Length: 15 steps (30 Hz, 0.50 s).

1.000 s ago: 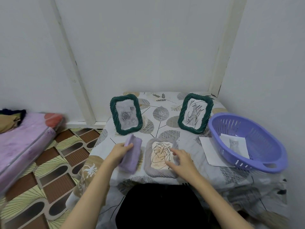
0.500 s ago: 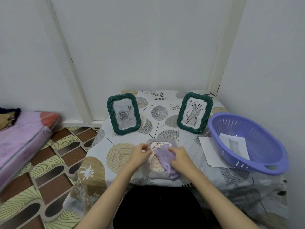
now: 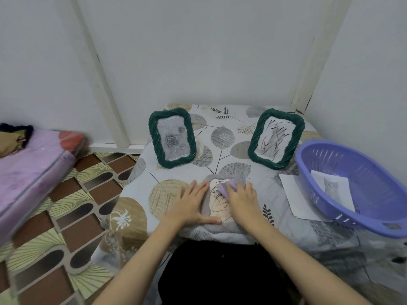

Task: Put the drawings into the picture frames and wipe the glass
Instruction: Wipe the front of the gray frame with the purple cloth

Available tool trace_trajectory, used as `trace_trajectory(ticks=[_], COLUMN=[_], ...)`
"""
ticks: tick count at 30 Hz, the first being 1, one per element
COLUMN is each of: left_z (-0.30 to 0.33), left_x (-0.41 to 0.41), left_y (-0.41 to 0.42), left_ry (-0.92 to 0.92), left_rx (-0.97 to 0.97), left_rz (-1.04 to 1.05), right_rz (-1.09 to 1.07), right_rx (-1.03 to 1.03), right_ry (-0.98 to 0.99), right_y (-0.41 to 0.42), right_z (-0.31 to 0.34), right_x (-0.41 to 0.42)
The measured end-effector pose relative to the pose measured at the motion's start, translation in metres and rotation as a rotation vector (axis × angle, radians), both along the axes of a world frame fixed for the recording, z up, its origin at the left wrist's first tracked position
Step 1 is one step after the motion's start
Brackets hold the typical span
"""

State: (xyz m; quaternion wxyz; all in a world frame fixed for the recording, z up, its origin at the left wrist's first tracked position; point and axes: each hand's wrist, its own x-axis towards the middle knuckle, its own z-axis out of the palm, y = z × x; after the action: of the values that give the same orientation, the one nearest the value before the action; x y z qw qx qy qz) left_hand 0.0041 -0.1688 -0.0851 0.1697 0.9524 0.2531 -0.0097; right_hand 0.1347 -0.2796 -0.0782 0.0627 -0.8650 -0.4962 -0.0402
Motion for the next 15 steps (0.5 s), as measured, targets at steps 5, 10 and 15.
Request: trace_trajectory(ticks=[5, 10, 15], left_z=[-0.006, -0.006, -0.001], left_x=[0.001, 0.001, 0.001], left_y=[0.001, 0.003, -0.001], left_ry=[-0.076, -0.115, -0.106], left_rx=[-0.002, -0.028, -0.071], left_rz=[0.021, 0.011, 0.015], right_rz=[0.151, 0.246, 0.080], right_rx=[0.054, 0.147, 0.109], right_ry=[0.070, -0.105, 0.014], right_y=[0.017, -0.015, 0.016], right_z=[0.002, -0.014, 0.003], right_x=[0.003, 0.008, 0.009])
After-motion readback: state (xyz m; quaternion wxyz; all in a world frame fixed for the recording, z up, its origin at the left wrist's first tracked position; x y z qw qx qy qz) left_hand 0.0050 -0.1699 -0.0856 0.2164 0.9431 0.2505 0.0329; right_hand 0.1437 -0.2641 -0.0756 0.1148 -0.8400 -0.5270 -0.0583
